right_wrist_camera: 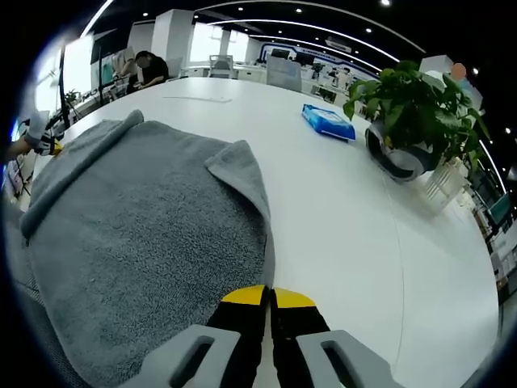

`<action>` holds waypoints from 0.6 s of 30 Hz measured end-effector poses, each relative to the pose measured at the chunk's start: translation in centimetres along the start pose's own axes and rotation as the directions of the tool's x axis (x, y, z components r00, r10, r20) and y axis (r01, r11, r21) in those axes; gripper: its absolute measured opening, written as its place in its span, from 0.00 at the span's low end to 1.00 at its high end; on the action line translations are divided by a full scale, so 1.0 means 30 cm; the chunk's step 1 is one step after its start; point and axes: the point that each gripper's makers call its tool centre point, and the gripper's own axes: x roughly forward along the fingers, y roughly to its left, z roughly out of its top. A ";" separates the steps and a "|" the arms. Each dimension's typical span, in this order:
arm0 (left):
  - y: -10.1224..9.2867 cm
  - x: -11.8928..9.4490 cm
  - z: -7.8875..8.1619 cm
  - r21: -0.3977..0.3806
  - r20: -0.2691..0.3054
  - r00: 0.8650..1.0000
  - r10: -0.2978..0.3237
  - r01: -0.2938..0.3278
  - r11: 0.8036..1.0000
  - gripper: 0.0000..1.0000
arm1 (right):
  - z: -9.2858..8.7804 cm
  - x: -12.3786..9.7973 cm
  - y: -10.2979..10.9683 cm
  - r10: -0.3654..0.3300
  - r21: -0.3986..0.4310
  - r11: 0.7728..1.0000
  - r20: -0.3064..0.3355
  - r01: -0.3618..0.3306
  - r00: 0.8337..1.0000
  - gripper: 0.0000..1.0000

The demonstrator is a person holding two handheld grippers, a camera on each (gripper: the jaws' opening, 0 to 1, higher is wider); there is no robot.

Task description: Open the folded towel by lifting each exposed corner and separating the folded layers until the towel lies flat within the target outline without major curled edges

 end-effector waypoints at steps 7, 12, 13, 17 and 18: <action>0.041 0.011 -0.034 0.016 -0.041 0.999 0.030 -0.030 0.999 0.01 | 0.000 0.001 0.000 -0.001 -0.002 1.000 0.001 0.001 1.000 0.00; 0.068 0.011 -0.055 0.012 -0.061 0.997 0.049 -0.049 0.999 0.00 | 0.000 0.000 0.000 -0.002 -0.003 1.000 0.001 0.002 1.000 0.00; 0.077 0.013 -0.063 0.005 -0.068 0.996 0.053 -0.053 0.999 0.00 | -0.001 0.000 0.000 -0.001 -0.002 1.000 0.001 0.001 1.000 0.00; 0.093 0.016 -0.078 -0.003 -0.072 0.996 0.057 -0.057 0.998 0.00 | -0.001 0.000 -0.002 0.001 0.010 1.000 0.005 -0.001 1.000 0.00; 0.099 0.017 -0.084 -0.004 -0.074 0.995 0.059 -0.060 0.998 0.00 | -0.001 0.001 -0.002 0.000 0.012 1.000 0.005 0.000 1.000 0.00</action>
